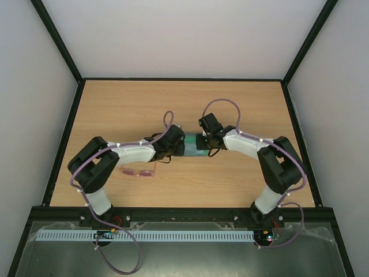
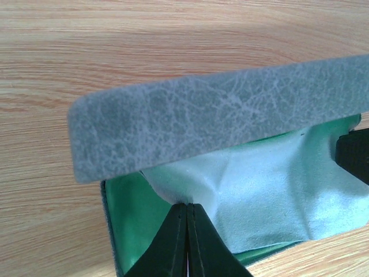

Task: Organize the sunglasses
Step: Place the glasses cleaning cloth in the sunglasses case.

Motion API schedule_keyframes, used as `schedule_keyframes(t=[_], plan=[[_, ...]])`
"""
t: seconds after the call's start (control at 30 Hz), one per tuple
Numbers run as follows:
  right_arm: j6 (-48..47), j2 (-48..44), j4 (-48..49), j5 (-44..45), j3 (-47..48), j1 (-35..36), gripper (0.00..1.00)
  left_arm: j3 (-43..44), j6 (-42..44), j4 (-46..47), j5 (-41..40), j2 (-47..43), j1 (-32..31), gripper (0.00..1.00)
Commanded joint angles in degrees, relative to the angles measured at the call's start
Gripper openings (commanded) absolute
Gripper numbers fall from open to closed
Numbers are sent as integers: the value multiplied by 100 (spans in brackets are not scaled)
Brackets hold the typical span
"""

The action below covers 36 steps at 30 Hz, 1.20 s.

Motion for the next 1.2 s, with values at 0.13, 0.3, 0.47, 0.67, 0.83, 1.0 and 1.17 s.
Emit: schedule_keyframes(t=[0.13,0.3,0.47,0.67,0.83,1.0,1.17], plan=[[-84,157,-40,102,42,-40,1,-86,49,94,-21,85,61,2],[-57,217,-25,103,15,-44,1,-134,47,157,25,164,61,2],[-58,278,-11,135,1,-44,1,-148,46,132,24,237,66,2],[-23,301,-55,192,16,-47,1,-170,51,106,2,210,78,2],[-19,298,-82,304,-5,-41,1,-154,67,73,-7,213,78,2],[-13,296,-151,397,-8,-41,1,-177,57,62,-2,243,78,2],[-23,315,-175,346,-29,-47,1,-237,40,71,2,201,83,3]])
